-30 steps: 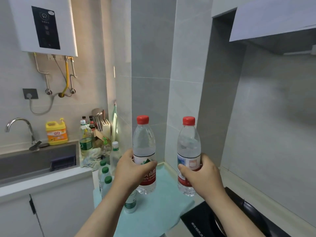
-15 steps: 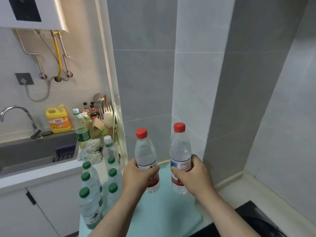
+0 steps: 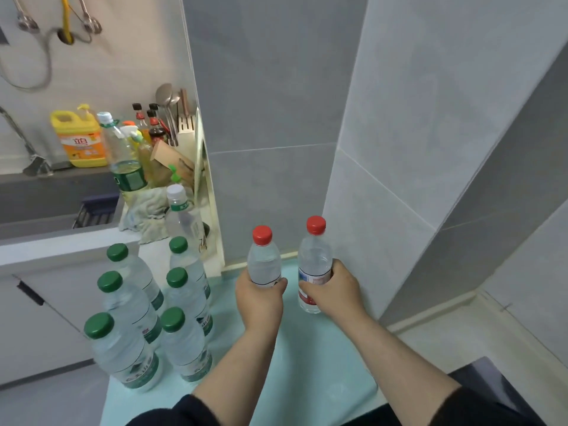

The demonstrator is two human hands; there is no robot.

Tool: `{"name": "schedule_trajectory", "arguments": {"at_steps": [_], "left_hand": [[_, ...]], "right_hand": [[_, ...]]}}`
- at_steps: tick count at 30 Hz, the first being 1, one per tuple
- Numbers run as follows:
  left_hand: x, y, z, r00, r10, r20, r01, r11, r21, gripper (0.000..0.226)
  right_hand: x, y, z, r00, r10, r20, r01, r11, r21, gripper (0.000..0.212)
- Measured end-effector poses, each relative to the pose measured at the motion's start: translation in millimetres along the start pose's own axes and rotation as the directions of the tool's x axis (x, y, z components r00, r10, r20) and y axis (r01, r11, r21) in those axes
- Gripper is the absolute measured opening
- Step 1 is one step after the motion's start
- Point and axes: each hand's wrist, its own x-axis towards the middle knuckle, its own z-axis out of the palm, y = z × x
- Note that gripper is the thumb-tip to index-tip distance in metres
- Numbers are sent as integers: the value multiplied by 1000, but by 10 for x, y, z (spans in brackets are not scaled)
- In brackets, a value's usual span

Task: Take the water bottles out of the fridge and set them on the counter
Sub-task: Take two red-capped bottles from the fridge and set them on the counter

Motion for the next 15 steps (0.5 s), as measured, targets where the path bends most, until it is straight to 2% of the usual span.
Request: {"name": "schedule_trajectory", "arguments": {"at_steps": [6, 10, 15], "left_hand": [[436, -358, -2, 979, -40, -198, 40, 999, -4, 31], [695, -479, -2, 968, -66, -243, 62, 998, -24, 33], [843, -527, 49, 972, 29, -232, -24, 999, 24, 38]], "right_hand": [[273, 191, 402, 995, 23, 100, -23, 1000, -4, 33], [439, 206, 694, 987, 4, 159, -4, 1000, 4, 42], [622, 217, 970, 986, -2, 169, 2, 1000, 3, 44]]}}
